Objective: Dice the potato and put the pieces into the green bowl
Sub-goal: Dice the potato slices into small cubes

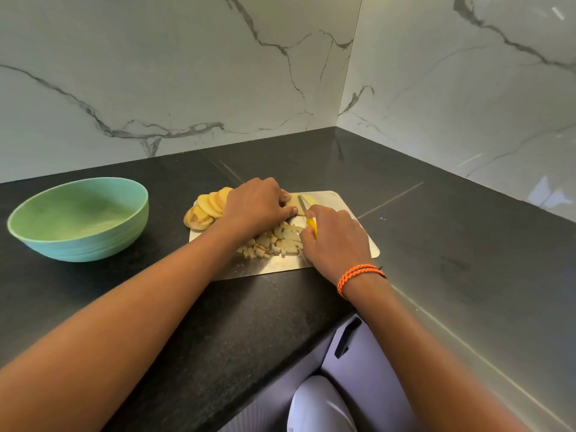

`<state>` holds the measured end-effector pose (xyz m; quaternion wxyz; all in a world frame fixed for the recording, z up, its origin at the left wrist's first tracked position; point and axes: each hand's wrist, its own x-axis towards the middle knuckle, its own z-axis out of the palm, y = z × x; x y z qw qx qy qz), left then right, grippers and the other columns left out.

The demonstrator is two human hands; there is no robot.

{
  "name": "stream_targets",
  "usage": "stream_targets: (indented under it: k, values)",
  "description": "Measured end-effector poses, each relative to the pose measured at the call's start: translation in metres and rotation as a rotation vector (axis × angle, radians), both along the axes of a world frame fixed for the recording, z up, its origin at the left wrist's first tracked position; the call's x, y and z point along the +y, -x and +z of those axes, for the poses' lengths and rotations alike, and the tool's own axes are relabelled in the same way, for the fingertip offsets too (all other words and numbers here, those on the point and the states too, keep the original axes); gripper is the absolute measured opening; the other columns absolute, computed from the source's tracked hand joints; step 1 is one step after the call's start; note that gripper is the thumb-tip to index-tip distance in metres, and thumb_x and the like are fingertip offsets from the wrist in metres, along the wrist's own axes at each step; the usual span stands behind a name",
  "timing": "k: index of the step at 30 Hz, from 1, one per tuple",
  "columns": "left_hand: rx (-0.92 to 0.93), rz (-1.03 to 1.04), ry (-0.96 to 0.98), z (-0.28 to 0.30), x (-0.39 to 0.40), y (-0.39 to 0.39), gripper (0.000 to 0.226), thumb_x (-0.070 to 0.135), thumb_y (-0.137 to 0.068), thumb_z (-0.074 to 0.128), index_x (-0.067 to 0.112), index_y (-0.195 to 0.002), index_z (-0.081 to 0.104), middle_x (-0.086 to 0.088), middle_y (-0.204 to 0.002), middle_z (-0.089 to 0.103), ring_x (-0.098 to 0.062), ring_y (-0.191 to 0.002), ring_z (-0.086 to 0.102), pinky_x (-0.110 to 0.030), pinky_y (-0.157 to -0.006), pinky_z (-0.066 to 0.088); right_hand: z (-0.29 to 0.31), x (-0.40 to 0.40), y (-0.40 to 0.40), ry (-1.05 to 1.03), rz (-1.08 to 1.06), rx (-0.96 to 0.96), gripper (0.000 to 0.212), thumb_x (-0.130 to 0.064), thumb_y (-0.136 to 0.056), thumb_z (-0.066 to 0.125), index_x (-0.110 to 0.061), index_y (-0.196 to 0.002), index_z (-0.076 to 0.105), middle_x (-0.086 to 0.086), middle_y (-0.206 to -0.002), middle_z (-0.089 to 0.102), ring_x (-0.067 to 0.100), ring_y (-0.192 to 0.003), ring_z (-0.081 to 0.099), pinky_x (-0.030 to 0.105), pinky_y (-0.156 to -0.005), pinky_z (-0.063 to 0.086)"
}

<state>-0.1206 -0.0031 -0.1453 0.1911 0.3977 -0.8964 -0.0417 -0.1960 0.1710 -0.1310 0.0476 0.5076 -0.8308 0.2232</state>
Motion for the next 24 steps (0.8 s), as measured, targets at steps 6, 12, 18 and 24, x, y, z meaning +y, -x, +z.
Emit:
stream_targets:
  k: [6,12,18,24]
  values:
    - [-0.006,-0.02,-0.019,0.006,0.006,-0.001,0.046,0.061,-0.094,0.068,0.033,-0.131,0.073,0.009,-0.117,0.077,-0.007,-0.074,0.058,-0.026,-0.055,0.041,-0.003,0.036,-0.007,-0.014,0.006,0.013,0.037,-0.036,-0.101,0.046,-0.03,-0.135,0.058,0.007,-0.109,0.067,0.029,-0.098,0.062,0.038,-0.076,0.046]
    - [0.01,-0.021,-0.033,0.007,0.01,-0.001,0.048,0.06,-0.095,0.068,0.029,-0.132,0.073,0.009,-0.115,0.078,-0.005,-0.066,0.055,-0.025,-0.055,0.042,0.001,0.05,-0.005,-0.033,-0.042,0.034,0.04,-0.033,-0.102,0.046,-0.028,-0.141,0.054,0.008,-0.108,0.065,0.025,-0.086,0.055,0.034,-0.07,0.038]
    - [0.031,-0.009,-0.06,0.007,0.009,-0.001,0.047,0.061,-0.093,0.07,0.03,-0.128,0.076,0.011,-0.116,0.077,-0.007,-0.067,0.057,-0.023,-0.053,0.039,0.003,0.034,0.001,0.061,-0.014,0.003,0.041,-0.03,-0.102,0.047,-0.03,-0.143,0.055,0.003,-0.089,0.06,0.021,-0.077,0.048,0.033,-0.068,0.04]
    - [0.037,-0.009,-0.062,0.007,0.005,-0.001,0.044,0.063,-0.09,0.072,0.031,-0.119,0.08,0.014,-0.114,0.078,-0.007,-0.073,0.06,-0.026,-0.057,0.047,0.0,-0.013,0.008,0.087,-0.005,-0.059,0.038,-0.029,-0.097,0.05,-0.027,-0.133,0.062,0.01,-0.111,0.07,0.032,-0.101,0.062,0.04,-0.081,0.048]
